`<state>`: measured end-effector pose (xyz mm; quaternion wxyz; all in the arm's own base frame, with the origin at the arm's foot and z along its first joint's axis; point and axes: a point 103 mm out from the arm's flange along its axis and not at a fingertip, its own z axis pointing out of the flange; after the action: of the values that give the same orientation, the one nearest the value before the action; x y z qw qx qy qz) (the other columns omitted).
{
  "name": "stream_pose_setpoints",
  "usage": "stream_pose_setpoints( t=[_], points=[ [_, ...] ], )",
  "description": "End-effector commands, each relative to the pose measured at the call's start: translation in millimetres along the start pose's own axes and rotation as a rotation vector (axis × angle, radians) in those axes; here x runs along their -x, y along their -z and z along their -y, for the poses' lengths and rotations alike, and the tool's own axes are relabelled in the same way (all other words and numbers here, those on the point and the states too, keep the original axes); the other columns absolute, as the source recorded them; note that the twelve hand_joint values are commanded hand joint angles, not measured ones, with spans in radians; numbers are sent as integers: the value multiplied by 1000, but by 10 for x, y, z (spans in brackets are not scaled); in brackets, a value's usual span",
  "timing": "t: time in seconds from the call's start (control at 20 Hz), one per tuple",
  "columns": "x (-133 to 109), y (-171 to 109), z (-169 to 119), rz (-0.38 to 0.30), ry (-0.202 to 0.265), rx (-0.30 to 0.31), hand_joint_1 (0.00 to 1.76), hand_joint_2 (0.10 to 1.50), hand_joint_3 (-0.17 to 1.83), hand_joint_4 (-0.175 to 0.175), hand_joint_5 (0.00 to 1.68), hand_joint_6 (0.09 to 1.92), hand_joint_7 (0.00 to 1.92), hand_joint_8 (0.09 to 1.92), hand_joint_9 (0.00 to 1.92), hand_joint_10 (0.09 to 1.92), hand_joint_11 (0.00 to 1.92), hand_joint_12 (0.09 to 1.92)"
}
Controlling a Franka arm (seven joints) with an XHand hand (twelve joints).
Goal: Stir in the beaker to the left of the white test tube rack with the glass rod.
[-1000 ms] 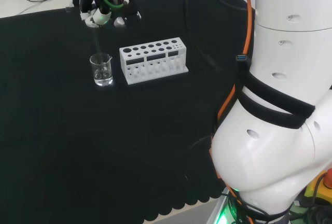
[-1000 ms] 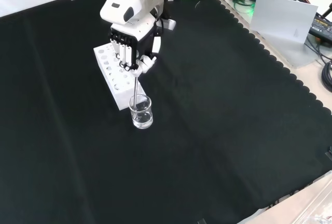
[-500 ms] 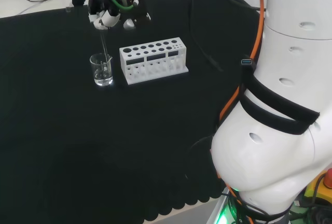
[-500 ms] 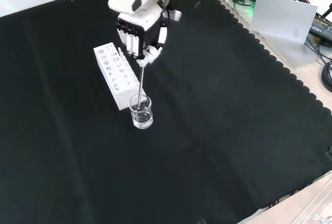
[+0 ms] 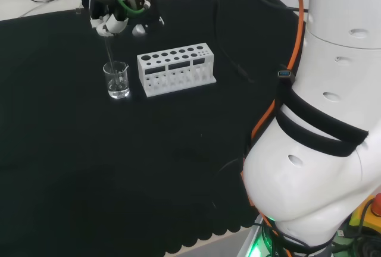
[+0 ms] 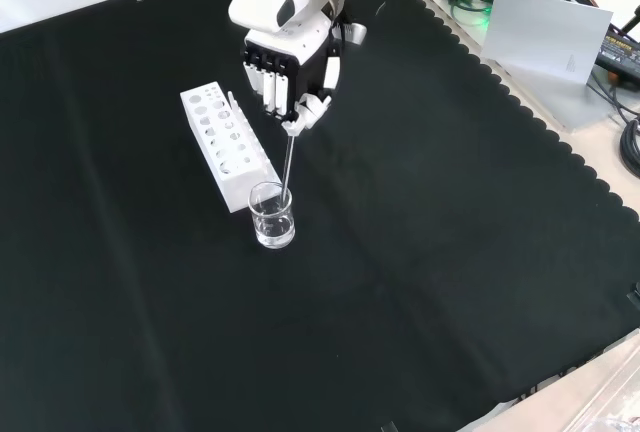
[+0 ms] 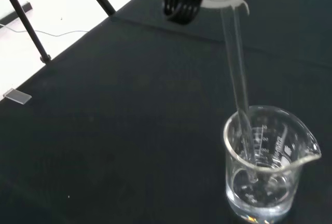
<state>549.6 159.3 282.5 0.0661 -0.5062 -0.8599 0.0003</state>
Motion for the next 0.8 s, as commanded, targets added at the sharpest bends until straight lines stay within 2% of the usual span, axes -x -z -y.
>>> stream_pose_setpoints(
  t=[0.05, 0.35, 0.8],
  points=[
    [-11, -7, -195, -16, 16, 10, 1309, 778, 534, -175, 1179, 499, 1162, 1108, 1590, 876, 1590, 803],
    [195, 10, -220, -18, 8, 10, 1309, 779, 533, -175, 1179, 498, 1163, 1107, 1590, 876, 1590, 804],
    [503, 46, 87, 0, -42, 14, 1309, 780, 531, -175, 1178, 499, 1163, 1106, 1589, 878, 1590, 806]
  ],
)
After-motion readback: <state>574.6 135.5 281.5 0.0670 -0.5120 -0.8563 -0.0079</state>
